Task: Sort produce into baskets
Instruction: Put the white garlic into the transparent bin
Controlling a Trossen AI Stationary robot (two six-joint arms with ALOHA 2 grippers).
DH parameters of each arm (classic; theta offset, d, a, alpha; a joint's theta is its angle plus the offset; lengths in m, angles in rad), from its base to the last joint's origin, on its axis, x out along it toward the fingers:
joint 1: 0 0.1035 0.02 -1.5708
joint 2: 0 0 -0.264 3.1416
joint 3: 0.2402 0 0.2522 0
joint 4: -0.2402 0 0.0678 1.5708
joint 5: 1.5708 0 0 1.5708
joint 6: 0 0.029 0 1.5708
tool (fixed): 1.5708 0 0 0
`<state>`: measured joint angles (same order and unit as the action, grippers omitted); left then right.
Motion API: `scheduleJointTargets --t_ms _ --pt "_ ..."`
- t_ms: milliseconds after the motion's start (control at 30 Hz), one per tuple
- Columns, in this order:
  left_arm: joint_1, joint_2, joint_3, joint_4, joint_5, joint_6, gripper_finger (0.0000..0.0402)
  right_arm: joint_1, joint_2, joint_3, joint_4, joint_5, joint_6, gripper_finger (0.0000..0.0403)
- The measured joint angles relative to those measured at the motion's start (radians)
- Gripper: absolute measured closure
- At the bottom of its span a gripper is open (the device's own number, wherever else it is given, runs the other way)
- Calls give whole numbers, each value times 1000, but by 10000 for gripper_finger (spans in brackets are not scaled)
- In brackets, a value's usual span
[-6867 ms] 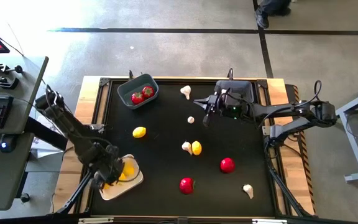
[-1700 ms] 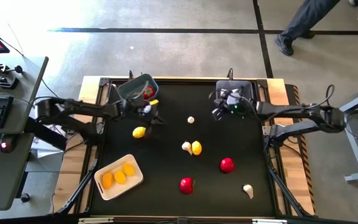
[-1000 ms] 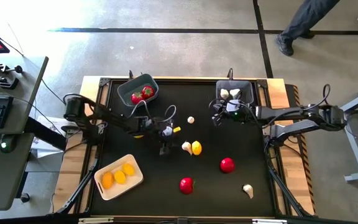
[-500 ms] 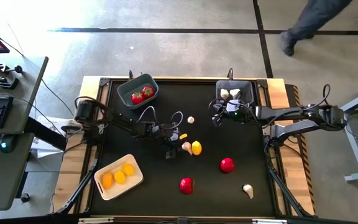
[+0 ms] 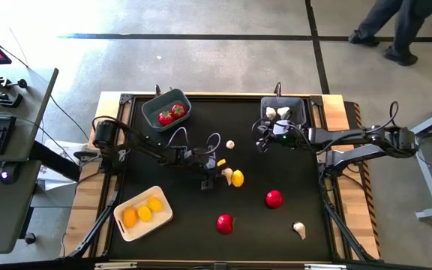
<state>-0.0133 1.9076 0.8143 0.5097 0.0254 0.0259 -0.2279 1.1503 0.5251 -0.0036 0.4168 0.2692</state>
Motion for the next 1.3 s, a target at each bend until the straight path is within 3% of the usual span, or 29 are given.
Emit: scheduleJointTargets --t_ms 200,500,700,967,1133,1300 --pt "80 -70 0 -49 62 5 394 0 0 0 4 0 -7 388" --pt "204 -153 0 -74 176 -23 401 3 0 0 35 -62 -6 300" --pt "257 -172 0 -39 199 -62 401 78 33 0 142 -87 -25 230" --pt "296 -172 0 33 128 -121 401 167 139 0 318 -77 118 145" --pt "287 -172 0 99 98 -120 401 185 208 25 378 -73 136 137" --pt "282 -172 0 125 95 -119 401 182 259 82 379 -27 153 156"
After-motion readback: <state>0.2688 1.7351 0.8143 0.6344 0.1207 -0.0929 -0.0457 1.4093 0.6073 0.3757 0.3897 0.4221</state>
